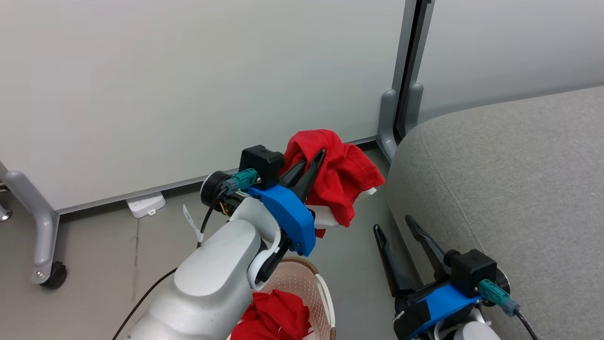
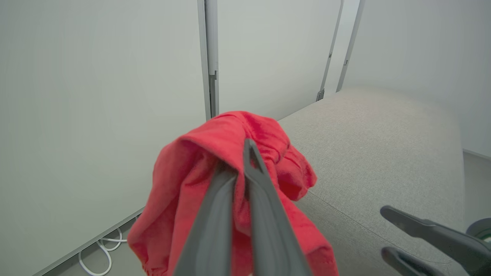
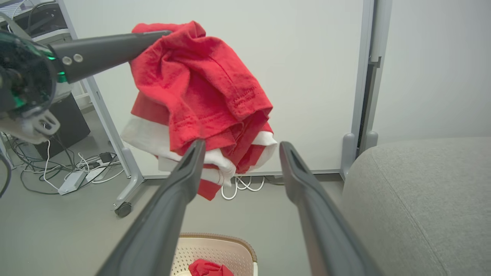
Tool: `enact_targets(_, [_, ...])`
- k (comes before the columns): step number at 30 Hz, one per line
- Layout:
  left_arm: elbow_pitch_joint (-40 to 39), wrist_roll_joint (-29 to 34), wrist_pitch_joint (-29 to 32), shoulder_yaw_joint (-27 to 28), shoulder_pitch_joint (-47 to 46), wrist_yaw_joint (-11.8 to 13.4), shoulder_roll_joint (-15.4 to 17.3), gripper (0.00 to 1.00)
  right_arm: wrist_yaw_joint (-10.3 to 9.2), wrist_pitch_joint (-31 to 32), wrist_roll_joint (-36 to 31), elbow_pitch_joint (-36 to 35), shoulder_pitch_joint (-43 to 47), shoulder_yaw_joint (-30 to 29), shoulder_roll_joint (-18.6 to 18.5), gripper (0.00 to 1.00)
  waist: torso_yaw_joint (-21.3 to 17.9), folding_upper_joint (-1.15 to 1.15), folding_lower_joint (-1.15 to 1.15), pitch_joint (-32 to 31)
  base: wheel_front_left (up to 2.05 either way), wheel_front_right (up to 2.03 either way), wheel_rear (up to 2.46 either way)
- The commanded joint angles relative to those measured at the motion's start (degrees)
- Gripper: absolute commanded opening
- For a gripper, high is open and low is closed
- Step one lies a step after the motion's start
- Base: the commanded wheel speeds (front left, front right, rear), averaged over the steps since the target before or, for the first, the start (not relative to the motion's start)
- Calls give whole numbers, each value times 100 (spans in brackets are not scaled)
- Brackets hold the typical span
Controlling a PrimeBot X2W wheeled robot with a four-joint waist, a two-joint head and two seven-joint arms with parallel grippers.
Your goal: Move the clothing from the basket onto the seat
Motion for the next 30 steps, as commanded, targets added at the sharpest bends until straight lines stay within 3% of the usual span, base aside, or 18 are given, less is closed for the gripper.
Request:
enact_targets(1, [11, -101, -24, -88, -62, 53, 16, 0, -2, 33, -14, -39, 85, 18, -20, 100, -16, 0, 0, -15, 0, 0, 0])
enact_targets(17, [210, -746, -173, -771, -213, 244, 15, 0, -2, 164, 195, -127, 53, 279, -19, 100, 32, 0, 0, 8, 0, 0, 0])
enact_targets(30, [140, -1185, -281, -1265, -425, 303, 14, 0, -2, 457, 332, 847, -1071, 811, -18, 100, 133, 0, 0, 11, 0, 0, 0])
